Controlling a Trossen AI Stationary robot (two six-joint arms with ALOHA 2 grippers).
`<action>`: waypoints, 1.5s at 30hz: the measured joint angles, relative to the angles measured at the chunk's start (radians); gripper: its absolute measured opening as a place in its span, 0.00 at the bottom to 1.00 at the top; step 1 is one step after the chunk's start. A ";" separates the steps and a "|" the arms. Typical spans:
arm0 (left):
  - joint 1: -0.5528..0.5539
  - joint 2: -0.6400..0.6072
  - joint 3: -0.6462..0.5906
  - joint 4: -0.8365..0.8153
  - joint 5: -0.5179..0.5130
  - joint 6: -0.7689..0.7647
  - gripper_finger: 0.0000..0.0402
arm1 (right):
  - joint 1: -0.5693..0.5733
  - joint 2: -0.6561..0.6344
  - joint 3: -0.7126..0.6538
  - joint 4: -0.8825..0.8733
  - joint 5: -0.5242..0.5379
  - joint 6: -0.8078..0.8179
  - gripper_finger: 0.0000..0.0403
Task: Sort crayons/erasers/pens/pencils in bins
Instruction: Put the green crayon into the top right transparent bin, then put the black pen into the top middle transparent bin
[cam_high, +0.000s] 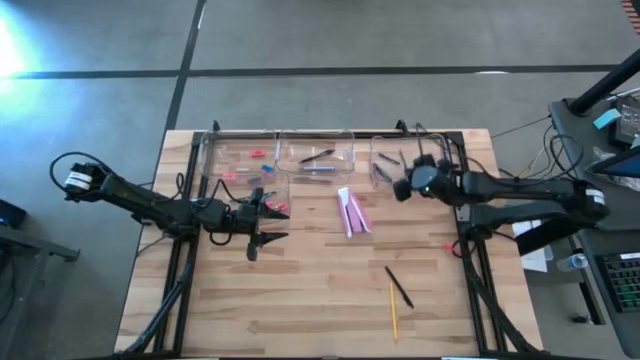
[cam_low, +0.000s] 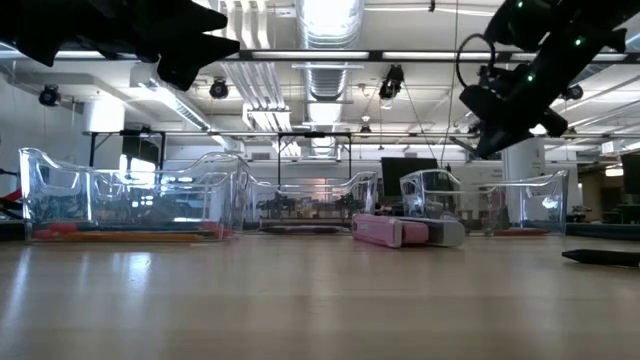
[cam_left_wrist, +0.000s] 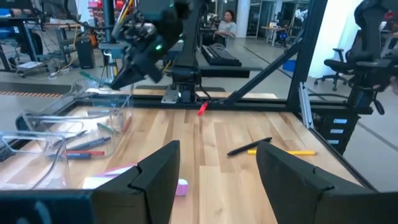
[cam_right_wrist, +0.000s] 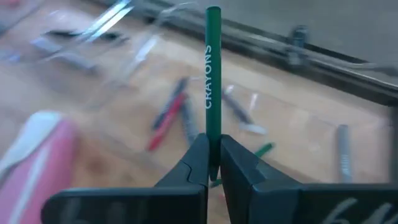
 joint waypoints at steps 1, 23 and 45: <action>0.000 0.000 0.003 0.000 0.000 0.001 0.49 | -0.030 -0.006 -0.008 0.004 0.000 0.000 0.04; 0.000 0.001 0.007 -0.004 0.006 0.053 0.49 | 0.272 0.040 0.088 -0.030 -0.321 -0.029 0.44; -0.010 0.001 0.007 -0.010 0.013 0.045 0.49 | 0.855 0.641 0.129 0.133 -0.169 0.546 0.42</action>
